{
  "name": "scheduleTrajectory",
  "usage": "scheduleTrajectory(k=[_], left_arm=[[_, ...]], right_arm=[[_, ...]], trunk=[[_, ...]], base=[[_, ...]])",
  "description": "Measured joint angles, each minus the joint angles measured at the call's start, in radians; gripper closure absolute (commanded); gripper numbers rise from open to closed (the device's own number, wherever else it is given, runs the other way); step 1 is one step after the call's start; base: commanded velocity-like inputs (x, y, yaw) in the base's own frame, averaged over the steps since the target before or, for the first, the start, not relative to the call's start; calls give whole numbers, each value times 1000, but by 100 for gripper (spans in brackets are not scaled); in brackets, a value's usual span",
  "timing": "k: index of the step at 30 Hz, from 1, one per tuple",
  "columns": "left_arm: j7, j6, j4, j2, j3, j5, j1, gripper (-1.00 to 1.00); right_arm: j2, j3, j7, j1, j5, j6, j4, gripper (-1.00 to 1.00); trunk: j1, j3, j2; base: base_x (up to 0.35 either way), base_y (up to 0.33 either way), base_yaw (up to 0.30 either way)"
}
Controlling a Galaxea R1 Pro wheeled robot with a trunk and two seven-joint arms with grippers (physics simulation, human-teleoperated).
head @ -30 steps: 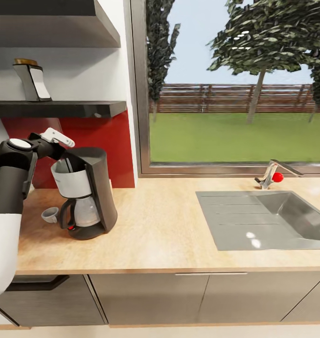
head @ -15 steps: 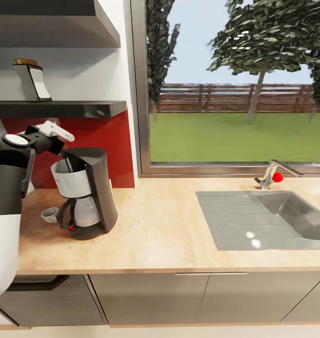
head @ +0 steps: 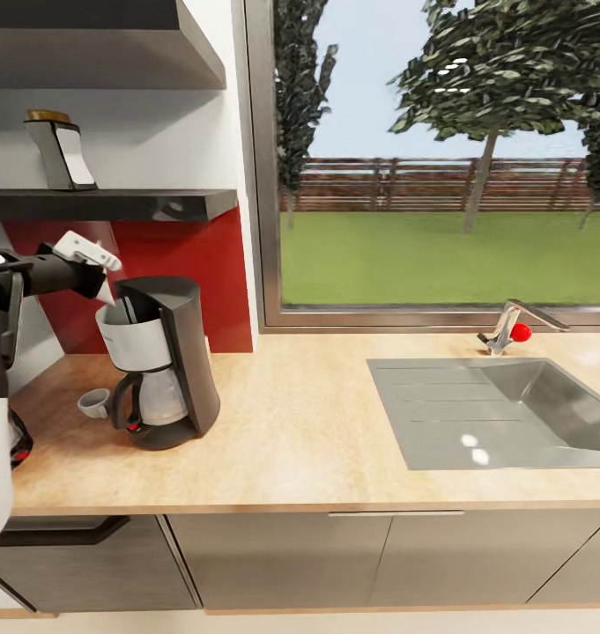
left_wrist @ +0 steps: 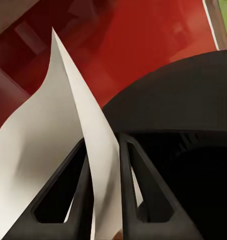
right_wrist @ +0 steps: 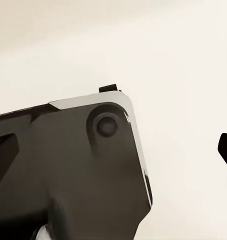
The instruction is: Set up a coffee station on the kitchen countertop: keep the coffee maker on the countertop, move the bottle of coffee from the kitchen shelf to the counter next to the coffee maker, place a paper coffee filter on top of the coffee maker, put the saucer next to the coffee maker with the coffee cup on the saucer, and place the electric kettle next to the coffee maker.
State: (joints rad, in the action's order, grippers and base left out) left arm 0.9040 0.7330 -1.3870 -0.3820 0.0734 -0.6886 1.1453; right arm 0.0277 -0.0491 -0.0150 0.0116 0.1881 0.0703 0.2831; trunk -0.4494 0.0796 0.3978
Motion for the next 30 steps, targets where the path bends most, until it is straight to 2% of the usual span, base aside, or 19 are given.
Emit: scheduleTrajectory(k=[15,22,30], left_arm=[[60,0,-1,-5,15,0,-1,100],[121,-1,-2,-1,22,1,-4,100],[121,-5,-3,4,11,-8,-15,100]], right_arm=[[0,0,0,0,0,0,0,-100],[0,0,0,0,0,0,0,-100],[0,0,0,0,0,0,0,-100]], trunk=[[0,0,0],[0,0,0],[0,0,0]], base=[[0,0,0],[0,0,0],[0,0,0]])
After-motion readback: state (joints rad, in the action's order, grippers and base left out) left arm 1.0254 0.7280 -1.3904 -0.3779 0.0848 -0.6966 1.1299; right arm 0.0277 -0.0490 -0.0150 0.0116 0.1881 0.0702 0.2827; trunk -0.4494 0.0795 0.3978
